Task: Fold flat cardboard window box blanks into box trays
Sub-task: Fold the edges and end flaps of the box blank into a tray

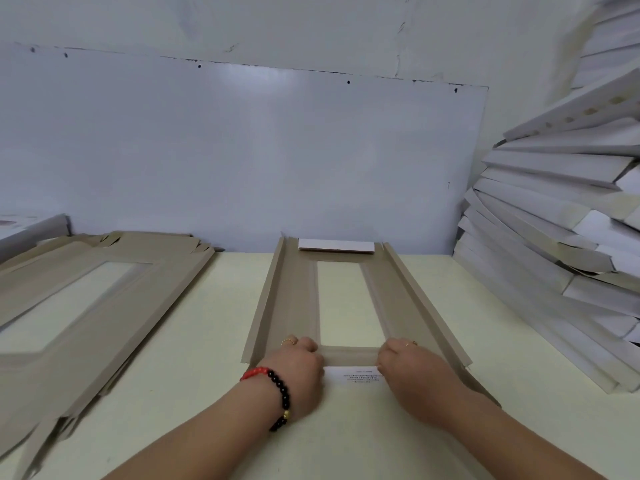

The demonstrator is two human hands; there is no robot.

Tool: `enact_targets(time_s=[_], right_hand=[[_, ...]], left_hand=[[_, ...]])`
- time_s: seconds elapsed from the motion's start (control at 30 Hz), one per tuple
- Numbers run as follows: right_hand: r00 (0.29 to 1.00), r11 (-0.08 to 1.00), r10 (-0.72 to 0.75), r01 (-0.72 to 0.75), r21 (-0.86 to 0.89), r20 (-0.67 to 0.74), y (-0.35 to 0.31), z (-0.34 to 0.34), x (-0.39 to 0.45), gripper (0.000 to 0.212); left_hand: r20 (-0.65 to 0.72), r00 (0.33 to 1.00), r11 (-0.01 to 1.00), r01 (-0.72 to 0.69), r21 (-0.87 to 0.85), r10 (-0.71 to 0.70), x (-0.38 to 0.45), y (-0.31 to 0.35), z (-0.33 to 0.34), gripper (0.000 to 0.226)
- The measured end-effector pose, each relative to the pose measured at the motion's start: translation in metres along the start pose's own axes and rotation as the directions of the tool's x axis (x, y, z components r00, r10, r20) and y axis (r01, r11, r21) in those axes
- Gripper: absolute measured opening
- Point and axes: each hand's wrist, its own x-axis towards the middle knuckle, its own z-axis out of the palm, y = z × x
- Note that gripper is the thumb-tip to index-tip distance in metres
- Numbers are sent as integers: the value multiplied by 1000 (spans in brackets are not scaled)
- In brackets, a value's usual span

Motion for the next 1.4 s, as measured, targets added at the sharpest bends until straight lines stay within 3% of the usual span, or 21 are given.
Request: enact_targets(time_s=[0.17,0.27,0.37,0.63,0.9,1.13,1.27,1.4], right_hand=[[998,981,-52,43,187,44,-24,10,14,31],[999,986,-30,34,163,-24,-36,19,21,40],[998,992,55,-57,113,27,-36,22,27,50],[966,990,54,-84,110,252,-32,35,30,69],[881,954,256,-296,41,398,9,32,12,67],[847,920,381,-387,-62,371,23,31,2,58],[863,920,392,-369,-131,318,22,24,-4,57],[908,935,353,-351,-52,224,16,17,-8,53]], left_hand=[[-24,999,998,43,-51,-44,16,23,9,35],[-3,997,989,75,-127,-76,26,26,10,46],[54,998,985,46,-165,-38,30,15,11,62],[125,986,992,104,76,-113,31,7,30,63],[150,955,965,241,102,-255,27,-2,32,71],[157,925,936,332,115,-347,23,-3,34,70],[87,917,917,377,127,-389,20,-1,37,68],[-4,934,932,356,73,-356,13,2,35,64]])
